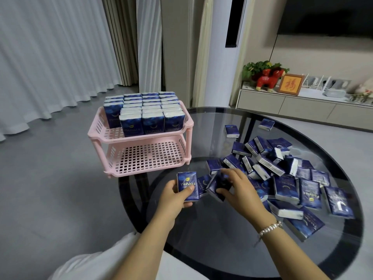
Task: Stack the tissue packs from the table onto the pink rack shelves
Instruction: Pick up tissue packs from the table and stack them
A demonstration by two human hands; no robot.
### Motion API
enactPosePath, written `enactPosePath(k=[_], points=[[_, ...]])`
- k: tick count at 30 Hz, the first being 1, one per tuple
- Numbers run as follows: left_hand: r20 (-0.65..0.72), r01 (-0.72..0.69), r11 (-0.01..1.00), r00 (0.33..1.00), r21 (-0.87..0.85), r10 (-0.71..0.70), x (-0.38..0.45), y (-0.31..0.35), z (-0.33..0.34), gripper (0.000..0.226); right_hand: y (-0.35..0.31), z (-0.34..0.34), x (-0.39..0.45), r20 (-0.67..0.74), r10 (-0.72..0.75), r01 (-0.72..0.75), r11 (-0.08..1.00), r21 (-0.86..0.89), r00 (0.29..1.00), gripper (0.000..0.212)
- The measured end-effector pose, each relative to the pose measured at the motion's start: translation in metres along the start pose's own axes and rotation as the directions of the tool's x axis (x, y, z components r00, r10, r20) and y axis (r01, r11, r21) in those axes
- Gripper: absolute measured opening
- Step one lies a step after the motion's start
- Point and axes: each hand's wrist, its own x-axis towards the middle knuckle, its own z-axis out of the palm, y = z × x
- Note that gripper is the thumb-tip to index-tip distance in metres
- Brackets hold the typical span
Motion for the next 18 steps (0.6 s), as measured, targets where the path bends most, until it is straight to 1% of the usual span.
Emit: enactPosePath(k=[1,2,3,4,5,7,10,12,14,16,18], points=[[0.004,-0.001,1.000,1.000,0.001,0.001,0.000,0.000,0.000,0.027,0.000,0.000,0.005,0.068,0.041,-0.036,0.996,-0.077,0.997,0.066],[0.007,-0.004,1.000,1.000,0.003,0.004,0.000,0.000,0.000,0.025,-0.001,0.000,0.010,0.136,0.083,-0.059,0.984,-0.171,0.987,0.075],[0.008,-0.006,1.000,1.000,0.005,0.006,0.000,0.000,0.001,0.021,-0.002,-0.001,0.014,0.186,0.117,-0.071,0.969,-0.236,0.976,0.080],[0.007,-0.006,1.000,1.000,0.002,0.006,-0.001,0.001,0.001,0.018,-0.004,-0.001,0.017,0.219,0.140,-0.081,0.963,-0.255,0.966,0.079],[0.004,-0.004,1.000,1.000,-0.005,0.004,-0.001,0.002,0.001,0.016,-0.005,0.000,0.019,0.233,0.144,-0.089,0.969,-0.232,0.962,0.074],[0.002,-0.001,1.000,1.000,-0.024,0.001,-0.001,0.003,0.001,0.013,-0.006,0.000,0.021,0.217,0.114,-0.088,0.988,-0.123,0.969,0.060],[-0.006,0.003,1.000,1.000,-0.031,-0.003,-0.003,0.006,0.000,0.010,-0.010,-0.005,0.021,0.148,0.084,-0.105,0.985,0.139,0.985,0.041],[-0.015,0.003,1.000,1.000,-0.023,-0.003,-0.004,0.007,0.000,0.017,-0.014,-0.011,0.021,0.115,0.102,-0.133,0.940,0.314,0.988,0.031],[-0.007,0.009,1.000,1.000,-0.021,-0.009,-0.006,0.009,0.001,0.021,-0.019,-0.015,0.022,0.133,0.120,-0.170,0.859,0.482,0.984,0.022],[0.029,0.017,1.000,0.999,-0.008,-0.017,-0.008,0.011,0.002,0.024,-0.024,-0.014,0.024,0.154,0.081,-0.155,0.809,0.567,0.985,0.019],[0.088,0.010,1.000,0.996,0.004,-0.010,-0.010,0.013,0.003,0.025,-0.032,-0.010,0.025,0.146,0.027,-0.108,0.805,0.583,0.989,0.017]])
